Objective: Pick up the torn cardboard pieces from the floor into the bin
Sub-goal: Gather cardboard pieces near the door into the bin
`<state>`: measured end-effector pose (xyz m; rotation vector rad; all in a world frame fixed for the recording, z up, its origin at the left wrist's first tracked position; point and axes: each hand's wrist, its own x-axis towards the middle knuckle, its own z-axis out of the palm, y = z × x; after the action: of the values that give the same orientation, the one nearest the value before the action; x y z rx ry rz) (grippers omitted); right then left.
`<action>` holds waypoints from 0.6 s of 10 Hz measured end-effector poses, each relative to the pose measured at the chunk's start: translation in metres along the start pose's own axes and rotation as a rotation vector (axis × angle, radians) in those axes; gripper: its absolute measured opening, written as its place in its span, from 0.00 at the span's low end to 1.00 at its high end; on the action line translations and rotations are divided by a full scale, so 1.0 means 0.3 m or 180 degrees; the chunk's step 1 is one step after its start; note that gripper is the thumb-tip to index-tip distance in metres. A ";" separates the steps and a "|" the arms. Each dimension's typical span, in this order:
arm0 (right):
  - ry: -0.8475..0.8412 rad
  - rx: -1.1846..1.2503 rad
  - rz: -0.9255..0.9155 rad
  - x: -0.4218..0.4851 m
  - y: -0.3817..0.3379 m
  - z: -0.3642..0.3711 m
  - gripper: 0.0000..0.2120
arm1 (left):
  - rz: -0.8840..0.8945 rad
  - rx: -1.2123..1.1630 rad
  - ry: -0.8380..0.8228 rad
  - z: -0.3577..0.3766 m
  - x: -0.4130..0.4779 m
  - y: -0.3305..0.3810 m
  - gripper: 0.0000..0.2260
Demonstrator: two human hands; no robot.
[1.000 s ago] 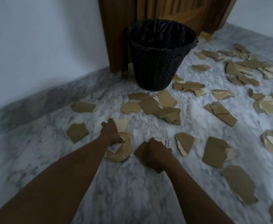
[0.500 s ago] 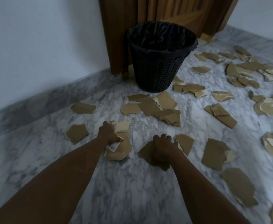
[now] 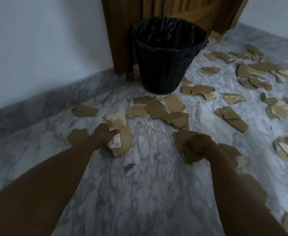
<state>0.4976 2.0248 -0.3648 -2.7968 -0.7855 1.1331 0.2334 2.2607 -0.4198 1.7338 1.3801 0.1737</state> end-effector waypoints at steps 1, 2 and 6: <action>0.0118 -0.0298 0.0197 0.028 0.019 0.035 0.33 | -0.0003 -0.0139 0.0316 -0.071 0.016 -0.024 0.14; 0.0117 -0.0228 -0.0058 0.014 -0.062 0.083 0.31 | -0.0149 0.0274 0.0509 -0.146 0.034 -0.086 0.21; 0.0337 -0.0320 -0.0515 -0.019 -0.268 0.205 0.20 | -0.0971 0.0695 0.1677 -0.169 -0.008 -0.189 0.55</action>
<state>0.4181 2.0825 -0.3900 -2.7826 -1.0632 0.9379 0.1619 2.2854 -0.4282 1.6913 2.0965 0.3369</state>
